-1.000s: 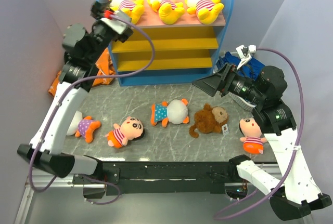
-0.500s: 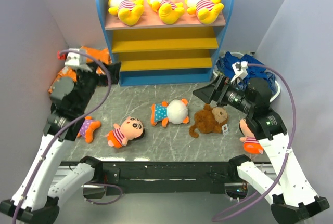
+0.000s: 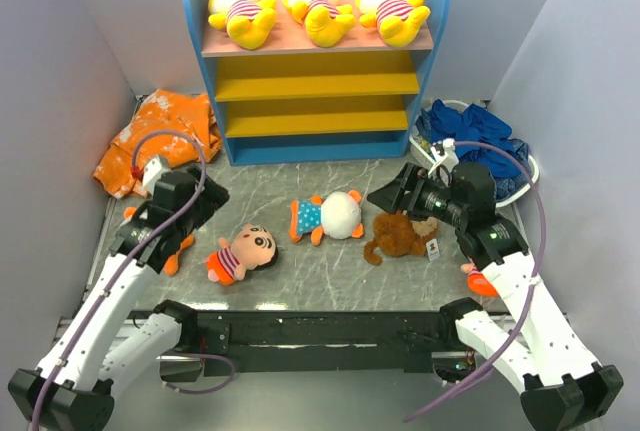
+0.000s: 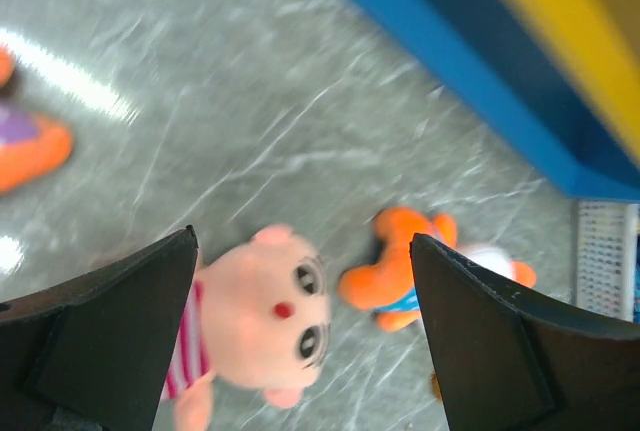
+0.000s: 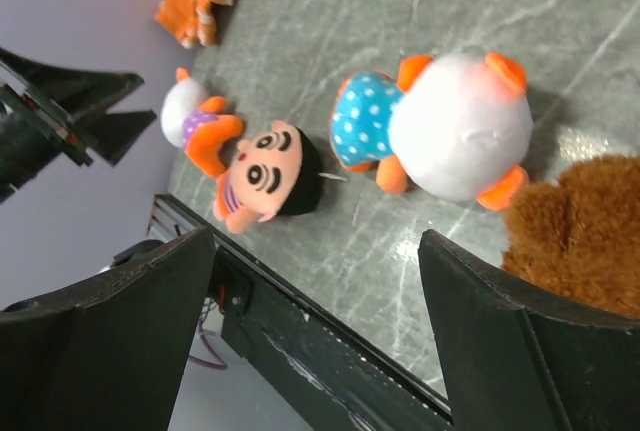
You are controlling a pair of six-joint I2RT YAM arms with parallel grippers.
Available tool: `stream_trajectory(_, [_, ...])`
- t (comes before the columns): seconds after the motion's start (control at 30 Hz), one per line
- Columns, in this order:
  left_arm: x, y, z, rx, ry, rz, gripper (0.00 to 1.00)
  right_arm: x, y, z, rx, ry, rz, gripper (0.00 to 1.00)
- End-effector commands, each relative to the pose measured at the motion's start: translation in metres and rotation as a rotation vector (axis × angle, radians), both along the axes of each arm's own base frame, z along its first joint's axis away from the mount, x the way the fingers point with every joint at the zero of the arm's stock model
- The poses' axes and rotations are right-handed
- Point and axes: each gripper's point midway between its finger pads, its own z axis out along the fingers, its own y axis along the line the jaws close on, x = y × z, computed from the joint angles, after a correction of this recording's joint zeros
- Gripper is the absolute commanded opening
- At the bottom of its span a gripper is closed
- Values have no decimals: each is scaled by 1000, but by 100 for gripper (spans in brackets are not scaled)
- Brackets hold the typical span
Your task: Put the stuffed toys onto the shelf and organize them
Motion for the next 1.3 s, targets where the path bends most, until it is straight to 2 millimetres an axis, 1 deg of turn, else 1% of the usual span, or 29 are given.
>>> stream_trajectory(0.0, [-21, -3, -32, -100, 69, 40, 92, 5, 11, 0, 33, -31, 12, 88])
stream_trajectory(0.03, [-24, -5, -38, -115, 76, 39, 92, 5, 15, 1, 42, -32, 18, 88])
stream_trajectory(0.07, [-30, -5, -53, -117, 115, 44, 92, 8, 16, -3, 29, -26, 1, 88])
stream_trajectory(0.1, [-33, -6, -60, -150, 141, 64, 92, 9, 19, -5, 22, -22, -2, 88])
stream_trajectory(0.13, [-38, -7, -68, -158, 166, 70, 91, 2, 32, -5, 17, -21, 27, 87])
stream_trajectory(0.17, [-42, -7, -80, -171, 197, 86, 91, 7, 36, -8, -7, -22, 1, 87])
stream_trajectory(0.2, [-44, -8, -85, -177, 210, 89, 91, 5, 44, -10, -18, -22, 12, 87])
stream_trajectory(0.23, [-48, -6, -97, -171, 240, 103, 91, -4, 61, -9, -8, -19, 55, 87])
stream_trajectory(0.3, [-48, -3, -99, -160, 244, 121, 92, -2, 80, -18, -15, 17, 60, 85])
stream_trajectory(0.33, [-43, 1, -91, -142, 220, 130, 93, -8, 96, -15, 25, 39, 79, 84])
stream_trajectory(0.37, [-43, 5, -86, -116, 211, 131, 93, -6, 108, -25, 24, 72, 82, 84])
stream_trajectory(0.4, [-40, 9, -80, -98, 190, 142, 93, -5, 117, -27, 40, 82, 74, 84])
stream_trajectory(0.43, [-34, 15, -62, -78, 137, 158, 94, -5, 132, -22, 97, 98, 73, 84])
stream_trajectory(0.47, [-32, 20, -53, -39, 110, 149, 94, -11, 150, -35, 93, 140, 94, 84])
stream_trajectory(0.5, [-30, 24, -43, -17, 83, 154, 95, -13, 162, -39, 105, 162, 105, 83])
stream_trajectory(0.53, [-26, 28, -23, -6, 28, 157, 95, -15, 173, -41, 136, 197, 106, 84])
stream_trajectory(0.57, [-25, 37, -12, 57, -7, 160, 95, -19, 192, -49, 141, 223, 128, 84])
stream_trajectory(0.63, [-21, 44, 15, 86, -96, 160, 96, -20, 212, -52, 172, 251, 138, 84])
stream_trajectory(0.7, [-19, 49, 30, 147, -159, 139, 97, -27, 235, -65, 152, 293, 157, 83])
stream_trajectory(0.73, [-21, 51, 35, 158, -190, 127, 97, -28, 244, -80, 125, 324, 159, 84])
stream_trajectory(0.8, [-20, 50, 42, 186, -236, 96, 97, -33, 259, -86, 131, 358, 161, 84])
stream_trajectory(0.83, [-22, 50, 39, 188, -248, 87, 97, -34, 264, -100, 115, 389, 154, 84])
stream_trajectory(0.9, [-23, 48, 38, 194, -270, 61, 98, -35, 274, -108, 141, 410, 162, 84])
stream_trajectory(0.93, [-23, 47, 37, 199, -273, 47, 98, -34, 277, -121, 122, 432, 159, 84])
stream_trajectory(1.0, [-24, 45, 34, 205, -269, 29, 98, -34, 282, -133, 86, 436, 177, 84])
stream_trajectory(1.1, [-23, 43, 33, 224, -257, 2, 98, -30, 288, -145, 39, 416, 197, 77])
stream_trajectory(1.2, [-21, 39, 35, 251, -253, -36, 98, -24, 289, -147, 18, 374, 214, 53])
stream_trajectory(1.23, [-19, 38, 36, 268, -256, -55, 98, -20, 287, -146, 17, 361, 214, 35])
stream_trajectory(1.27, [-18, 36, 37, 276, -258, -72, 98, -18, 285, -144, 8, 335, 223, 27])
